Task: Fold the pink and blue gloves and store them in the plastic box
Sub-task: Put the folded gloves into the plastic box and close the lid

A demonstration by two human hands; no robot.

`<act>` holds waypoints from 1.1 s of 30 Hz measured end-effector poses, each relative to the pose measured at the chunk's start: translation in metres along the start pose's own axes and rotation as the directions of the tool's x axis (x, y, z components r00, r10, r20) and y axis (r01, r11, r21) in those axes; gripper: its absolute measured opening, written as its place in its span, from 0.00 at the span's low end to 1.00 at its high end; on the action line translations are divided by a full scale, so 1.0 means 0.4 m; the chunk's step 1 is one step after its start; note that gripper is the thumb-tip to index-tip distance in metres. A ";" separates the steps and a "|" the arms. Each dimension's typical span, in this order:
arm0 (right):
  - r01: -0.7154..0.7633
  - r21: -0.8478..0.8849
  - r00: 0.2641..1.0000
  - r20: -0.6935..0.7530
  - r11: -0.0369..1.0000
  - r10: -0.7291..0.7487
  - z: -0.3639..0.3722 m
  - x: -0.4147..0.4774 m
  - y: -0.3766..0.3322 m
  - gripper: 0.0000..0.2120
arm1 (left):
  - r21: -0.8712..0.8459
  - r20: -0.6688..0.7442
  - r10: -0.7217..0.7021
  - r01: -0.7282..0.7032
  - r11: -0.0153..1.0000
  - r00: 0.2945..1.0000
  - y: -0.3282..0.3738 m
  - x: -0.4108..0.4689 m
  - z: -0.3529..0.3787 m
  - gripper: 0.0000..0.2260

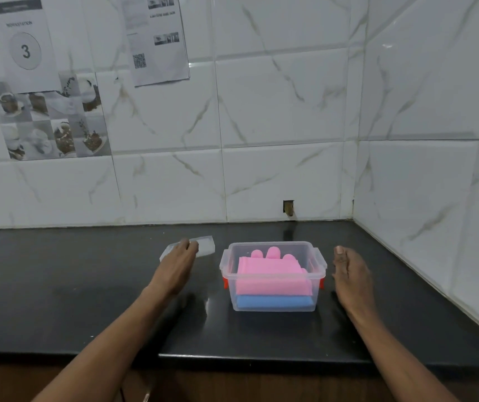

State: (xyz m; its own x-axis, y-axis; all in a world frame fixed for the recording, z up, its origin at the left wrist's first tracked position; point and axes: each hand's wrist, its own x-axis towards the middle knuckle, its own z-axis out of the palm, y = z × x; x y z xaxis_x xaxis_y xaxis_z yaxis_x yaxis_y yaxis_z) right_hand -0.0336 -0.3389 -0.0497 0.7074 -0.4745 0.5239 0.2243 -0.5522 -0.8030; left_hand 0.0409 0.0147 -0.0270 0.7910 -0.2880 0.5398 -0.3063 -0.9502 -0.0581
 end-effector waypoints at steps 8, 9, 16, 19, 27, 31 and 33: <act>0.071 0.140 0.988 -0.143 0.988 -0.050 -0.018 0.001 -0.014 0.17 | -0.538 -0.497 -0.256 -0.063 0.840 0.829 0.061 0.098 -0.243 0.17; 0.096 0.167 0.983 -0.169 0.981 -0.068 -0.024 0.005 -0.023 0.16 | -0.663 -0.471 -0.320 -0.091 0.743 0.822 0.075 0.111 -0.275 0.17; -0.064 0.463 0.995 0.097 0.884 0.021 -0.057 0.079 -0.161 0.21 | -0.939 0.294 -0.236 0.234 -0.251 0.926 0.168 0.116 -0.328 0.13; -0.151 0.311 0.972 0.219 0.938 0.084 -0.053 0.089 -0.201 0.19 | -0.853 0.464 -0.123 0.405 -0.330 0.877 0.185 0.103 -0.288 0.11; -0.028 -0.180 0.997 0.072 0.983 0.042 -0.002 0.031 -0.192 0.18 | -0.785 0.266 -0.418 0.447 0.429 0.869 0.216 0.084 -0.197 0.08; -0.044 -0.286 0.995 0.077 0.957 0.069 0.018 0.047 -0.200 0.20 | -0.552 0.218 -0.466 0.502 0.666 0.857 0.233 0.082 -0.177 0.11; -0.086 -0.328 0.988 0.095 0.941 0.123 0.025 0.060 -0.198 0.19 | -0.498 0.256 -0.476 0.537 0.681 0.841 0.243 0.086 -0.167 0.10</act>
State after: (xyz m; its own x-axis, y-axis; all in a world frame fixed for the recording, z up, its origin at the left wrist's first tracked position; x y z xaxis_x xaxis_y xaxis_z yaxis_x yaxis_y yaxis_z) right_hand -0.0278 -0.2997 0.0237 0.7902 -0.4715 0.3916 -0.0693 -0.7036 -0.7072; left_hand 0.0028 -0.0796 0.0420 0.9471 0.1791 0.2665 -0.0478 -0.7421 0.6686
